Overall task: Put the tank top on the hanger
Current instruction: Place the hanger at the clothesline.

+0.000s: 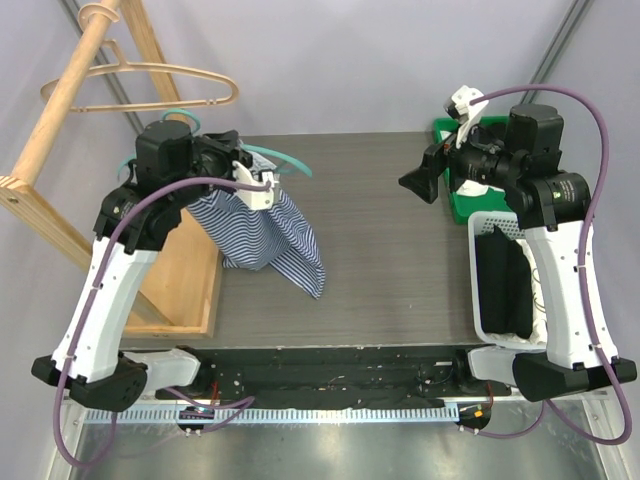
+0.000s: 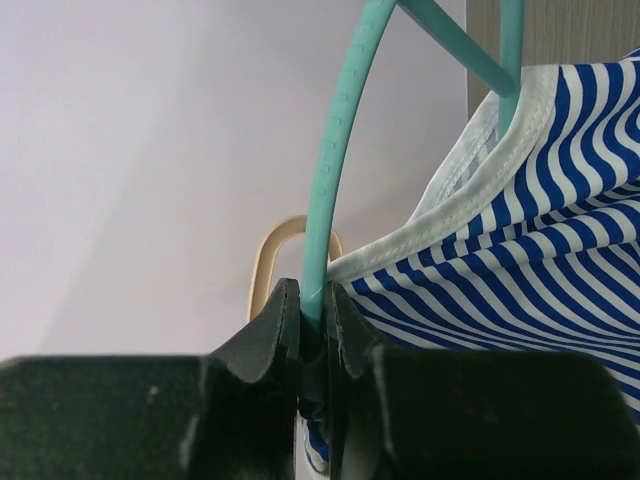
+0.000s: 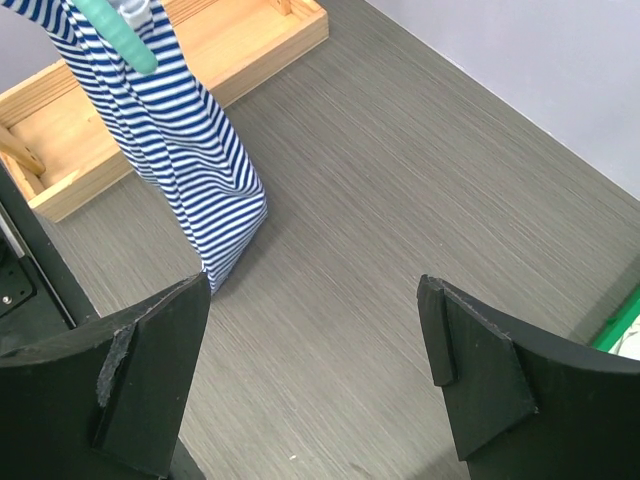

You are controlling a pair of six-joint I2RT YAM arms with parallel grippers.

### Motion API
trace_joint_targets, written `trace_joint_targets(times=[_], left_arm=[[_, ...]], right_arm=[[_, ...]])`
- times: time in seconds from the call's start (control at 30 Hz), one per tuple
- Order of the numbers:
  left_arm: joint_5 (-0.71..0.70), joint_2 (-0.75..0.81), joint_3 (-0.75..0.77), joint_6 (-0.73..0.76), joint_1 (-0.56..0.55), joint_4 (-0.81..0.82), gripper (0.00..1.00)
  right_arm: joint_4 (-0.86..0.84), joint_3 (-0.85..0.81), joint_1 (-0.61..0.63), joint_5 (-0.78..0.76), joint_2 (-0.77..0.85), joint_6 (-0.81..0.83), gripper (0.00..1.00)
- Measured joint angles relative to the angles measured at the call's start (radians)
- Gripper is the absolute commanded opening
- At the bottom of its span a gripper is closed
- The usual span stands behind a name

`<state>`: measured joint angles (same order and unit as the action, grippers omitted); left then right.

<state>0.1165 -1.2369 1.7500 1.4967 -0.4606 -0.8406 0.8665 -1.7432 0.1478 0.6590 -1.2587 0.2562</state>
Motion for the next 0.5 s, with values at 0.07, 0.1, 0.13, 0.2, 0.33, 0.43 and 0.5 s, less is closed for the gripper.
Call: trace_joint_targets(times=[0.07,0.1,0.13,0.2,0.33,0.43,0.5], left_arm=[[0.031,-0.012,0.024,-0.002,0.040,-0.020,0.00],[0.044,-0.020,0.038,-0.002,0.058,-0.033,0.00],[0.062,-0.032,0.058,-0.002,0.080,-0.049,0.00],[0.092,-0.061,0.109,-0.002,0.120,-0.081,0.00],[0.143,-0.132,0.256,-0.002,0.184,-0.153,0.00],[0.166,-0.182,0.377,0.001,0.209,-0.188,0.00],[0.175,-0.200,0.436,0.003,0.214,-0.205,0.00]], right_arm=[[0.003,0.001,-0.006,0.000,0.000,0.001,0.94],[0.003,0.002,-0.008,0.000,0.000,0.001,0.94],[0.003,0.002,-0.011,0.000,0.000,0.003,0.95],[0.007,0.004,-0.017,0.000,0.000,0.006,0.96],[0.019,0.005,-0.034,0.001,0.000,0.010,0.96],[0.024,0.005,-0.044,0.002,0.000,0.012,0.96],[0.025,0.005,-0.048,0.002,0.000,0.013,0.96]])
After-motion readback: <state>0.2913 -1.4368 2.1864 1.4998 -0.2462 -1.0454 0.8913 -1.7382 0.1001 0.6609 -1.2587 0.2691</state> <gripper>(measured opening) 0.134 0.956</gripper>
